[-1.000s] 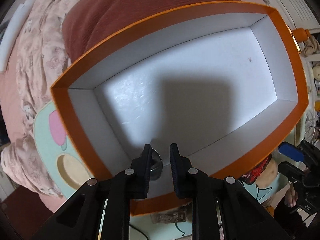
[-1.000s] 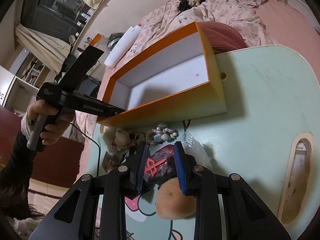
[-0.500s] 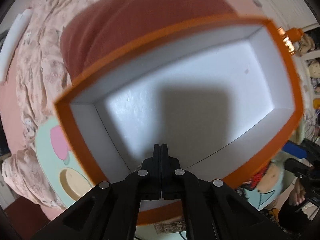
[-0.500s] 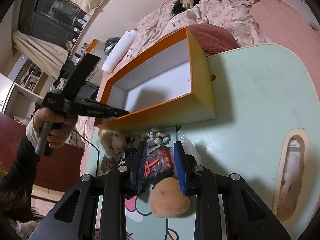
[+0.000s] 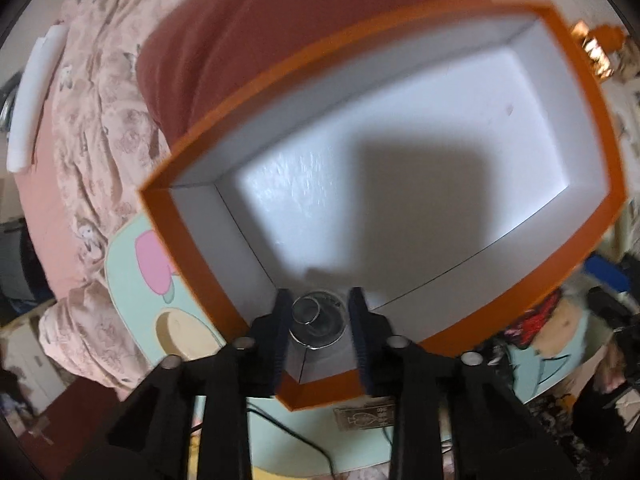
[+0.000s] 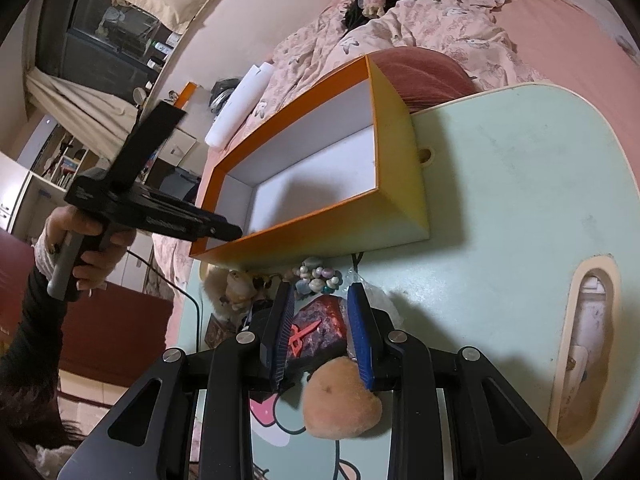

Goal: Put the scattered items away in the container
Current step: 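Grasp the small clear glass charm in the box corner with the left gripper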

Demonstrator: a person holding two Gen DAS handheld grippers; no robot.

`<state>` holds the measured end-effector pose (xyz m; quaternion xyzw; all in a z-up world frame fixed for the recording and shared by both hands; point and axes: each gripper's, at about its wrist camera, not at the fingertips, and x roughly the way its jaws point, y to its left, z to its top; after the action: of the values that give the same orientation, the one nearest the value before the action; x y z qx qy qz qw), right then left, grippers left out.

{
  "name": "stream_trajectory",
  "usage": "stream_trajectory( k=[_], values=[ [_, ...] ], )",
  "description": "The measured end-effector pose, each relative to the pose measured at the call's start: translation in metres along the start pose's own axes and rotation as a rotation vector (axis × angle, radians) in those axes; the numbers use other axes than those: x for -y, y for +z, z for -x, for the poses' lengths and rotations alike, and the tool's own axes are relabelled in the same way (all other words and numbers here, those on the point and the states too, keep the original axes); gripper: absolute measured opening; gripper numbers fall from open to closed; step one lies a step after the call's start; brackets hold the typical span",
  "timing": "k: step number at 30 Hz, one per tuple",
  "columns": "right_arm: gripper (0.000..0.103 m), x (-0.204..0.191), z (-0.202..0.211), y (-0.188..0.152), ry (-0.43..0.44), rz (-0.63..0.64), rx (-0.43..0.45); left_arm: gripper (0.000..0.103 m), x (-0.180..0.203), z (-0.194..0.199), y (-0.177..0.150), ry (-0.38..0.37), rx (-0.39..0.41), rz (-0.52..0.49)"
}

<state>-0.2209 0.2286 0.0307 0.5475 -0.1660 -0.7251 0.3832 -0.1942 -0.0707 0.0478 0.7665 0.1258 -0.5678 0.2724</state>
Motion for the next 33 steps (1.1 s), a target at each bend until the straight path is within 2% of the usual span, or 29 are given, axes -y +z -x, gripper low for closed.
stream_trajectory(
  k=[4,9,17,24,27,30,33],
  values=[
    [0.029,0.002,0.002,-0.001,0.002,-0.004,0.006,0.018,0.003,-0.006,0.001,0.006,-0.041,-0.002],
    [0.029,0.004,0.002,0.0,0.007,-0.007,0.009,0.007,0.008,-0.001,-0.001,0.01,-0.024,-0.021],
    [0.029,0.007,0.004,0.001,0.005,-0.011,0.016,0.003,0.01,0.007,-0.005,-0.007,0.012,-0.052],
    [0.029,0.007,0.008,0.001,-0.009,-0.011,0.022,0.002,0.008,0.054,-0.007,-0.099,0.167,-0.092],
    [0.029,0.006,0.009,0.001,-0.017,-0.006,0.024,0.002,0.005,0.081,-0.018,-0.173,0.245,-0.088],
    [0.029,0.005,0.009,0.0,-0.031,-0.004,0.023,0.002,0.003,0.102,-0.039,-0.281,0.323,-0.1],
    [0.029,0.002,0.009,-0.001,-0.063,0.002,0.027,0.002,-0.017,0.087,-0.052,-0.348,0.397,-0.126]
  ],
)
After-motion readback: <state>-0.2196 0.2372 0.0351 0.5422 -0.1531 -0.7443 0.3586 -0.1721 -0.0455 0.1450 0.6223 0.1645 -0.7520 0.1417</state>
